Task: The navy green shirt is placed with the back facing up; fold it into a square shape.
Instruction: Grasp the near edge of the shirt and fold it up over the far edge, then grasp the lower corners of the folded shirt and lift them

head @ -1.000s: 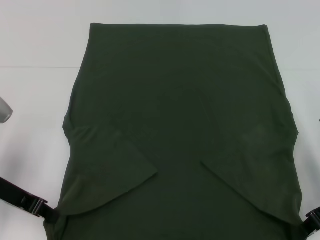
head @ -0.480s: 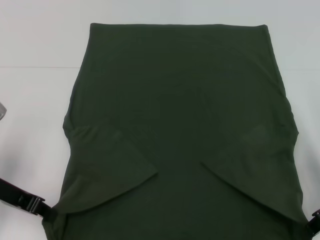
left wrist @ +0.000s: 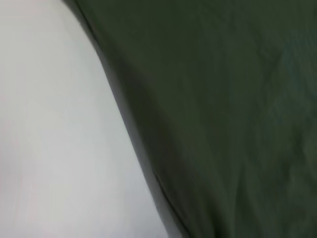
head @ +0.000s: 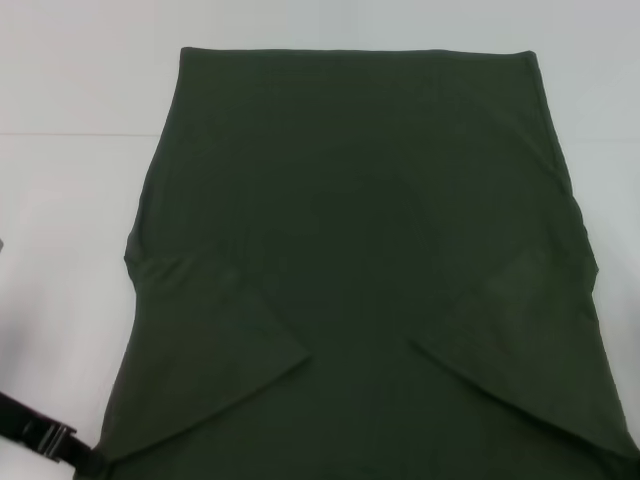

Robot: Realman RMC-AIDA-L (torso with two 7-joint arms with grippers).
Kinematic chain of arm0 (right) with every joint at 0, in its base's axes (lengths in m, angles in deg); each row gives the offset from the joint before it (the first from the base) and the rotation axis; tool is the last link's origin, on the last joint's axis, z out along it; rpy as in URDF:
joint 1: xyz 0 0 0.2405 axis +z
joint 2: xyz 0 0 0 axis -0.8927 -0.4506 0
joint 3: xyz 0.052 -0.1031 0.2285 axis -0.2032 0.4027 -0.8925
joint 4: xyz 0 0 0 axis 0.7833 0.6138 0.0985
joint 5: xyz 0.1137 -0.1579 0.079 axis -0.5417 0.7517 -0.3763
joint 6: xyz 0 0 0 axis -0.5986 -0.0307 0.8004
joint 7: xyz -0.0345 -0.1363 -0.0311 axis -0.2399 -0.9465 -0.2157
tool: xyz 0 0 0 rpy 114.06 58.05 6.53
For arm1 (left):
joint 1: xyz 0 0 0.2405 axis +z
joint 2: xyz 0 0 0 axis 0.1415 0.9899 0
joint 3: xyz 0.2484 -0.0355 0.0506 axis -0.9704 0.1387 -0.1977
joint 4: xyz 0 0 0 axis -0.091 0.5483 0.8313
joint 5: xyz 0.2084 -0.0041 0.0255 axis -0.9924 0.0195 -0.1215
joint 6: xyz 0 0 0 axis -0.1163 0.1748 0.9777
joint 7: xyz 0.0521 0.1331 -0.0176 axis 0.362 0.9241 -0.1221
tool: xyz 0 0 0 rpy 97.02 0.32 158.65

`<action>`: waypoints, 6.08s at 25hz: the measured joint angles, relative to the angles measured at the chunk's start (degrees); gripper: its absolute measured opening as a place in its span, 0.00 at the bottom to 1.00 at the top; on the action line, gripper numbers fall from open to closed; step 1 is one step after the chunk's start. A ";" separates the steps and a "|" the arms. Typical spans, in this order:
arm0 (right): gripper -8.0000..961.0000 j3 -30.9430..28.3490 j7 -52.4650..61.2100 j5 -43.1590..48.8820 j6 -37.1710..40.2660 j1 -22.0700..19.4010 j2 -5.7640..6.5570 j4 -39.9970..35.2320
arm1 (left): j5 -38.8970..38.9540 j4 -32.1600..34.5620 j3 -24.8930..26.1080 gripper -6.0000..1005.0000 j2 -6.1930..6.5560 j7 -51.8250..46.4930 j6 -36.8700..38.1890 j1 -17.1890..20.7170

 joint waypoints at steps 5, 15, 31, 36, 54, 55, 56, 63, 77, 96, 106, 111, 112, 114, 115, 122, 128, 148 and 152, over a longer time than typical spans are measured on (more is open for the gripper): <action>0.07 -0.09 -1.59 0.05 0.84 -0.82 1.27 2.29 | 0.03 -1.90 0.00 0.01 0.92 0.62 2.34 0.28; 0.06 0.62 -4.82 0.30 1.19 -2.60 2.40 6.59 | -0.66 -2.91 0.00 0.01 1.68 2.09 9.54 1.43; 0.06 -10.25 -5.24 -6.49 0.91 -2.02 3.63 6.64 | 0.10 -3.38 11.61 0.02 2.54 2.90 7.38 -0.41; 0.06 -15.89 -5.40 -11.50 -0.38 -2.31 5.13 7.23 | 0.84 -3.27 15.89 0.02 2.89 2.71 4.75 -1.64; 0.07 -24.22 -8.40 -25.01 -14.20 -2.75 6.80 13.06 | 13.54 -3.30 18.07 0.04 3.50 -2.19 -11.04 -3.30; 0.08 -24.24 -8.66 -25.53 -15.04 -2.74 6.93 13.65 | 14.08 -3.33 18.09 0.04 3.48 -2.21 -11.70 -3.23; 0.08 -24.25 -9.06 -26.18 -16.07 -2.72 7.05 14.30 | 14.97 -3.39 18.11 0.04 3.39 -2.24 -12.71 -3.12; 0.08 -24.29 -13.35 -32.20 -23.73 -2.62 6.92 18.64 | 19.68 -5.15 18.42 0.05 2.77 -1.46 -19.83 -2.86; 0.09 -23.76 -23.15 -37.03 -42.39 -0.82 2.79 22.79 | 24.23 -7.73 17.83 0.06 -2.83 5.50 -38.77 -5.72; 0.10 -20.14 -28.54 -39.73 -58.11 3.28 0.01 23.27 | 28.60 -8.59 15.92 0.08 -6.24 11.27 -52.04 -8.98; 0.11 -15.13 -30.93 -39.91 -67.31 3.84 -2.79 23.35 | 30.20 -9.27 11.47 0.09 -8.58 13.37 -59.70 -8.79; 0.11 -13.35 -31.02 -39.91 -70.78 3.99 -3.41 23.42 | 31.74 -11.44 6.92 0.10 -9.00 13.47 -65.45 -8.99; 0.11 -13.24 -31.07 -39.91 -71.34 4.00 -3.54 23.46 | 32.45 -11.83 6.18 0.10 -9.00 13.47 -66.26 -9.00; 0.11 -13.21 -31.33 -39.91 -72.20 4.04 -3.67 23.69 | 33.51 -12.57 5.32 0.10 -9.01 13.48 -67.64 -9.01; 0.11 -13.13 -31.48 -39.90 -72.61 4.14 -3.72 23.89 | 34.04 -13.04 4.90 0.10 -9.01 13.48 -68.53 -9.09; 0.12 -11.99 -33.25 -40.15 -74.36 4.63 -3.79 24.43 | 34.88 -14.69 3.27 0.11 -9.14 13.32 -72.44 -9.95; 0.12 -11.95 -35.56 -42.56 -74.64 5.22 -3.89 25.73 | 36.80 -16.44 3.19 0.11 -9.22 13.41 -75.49 -10.86; 0.92 -11.97 -31.61 -47.59 -51.74 -2.52 0.10 24.88 | 33.52 -17.79 4.17 0.60 2.87 1.86 -37.65 -3.45; 0.97 -11.91 -31.02 -46.59 -49.50 -3.65 0.48 25.15 | 26.53 -15.01 4.50 0.82 3.24 -0.66 -35.02 -2.38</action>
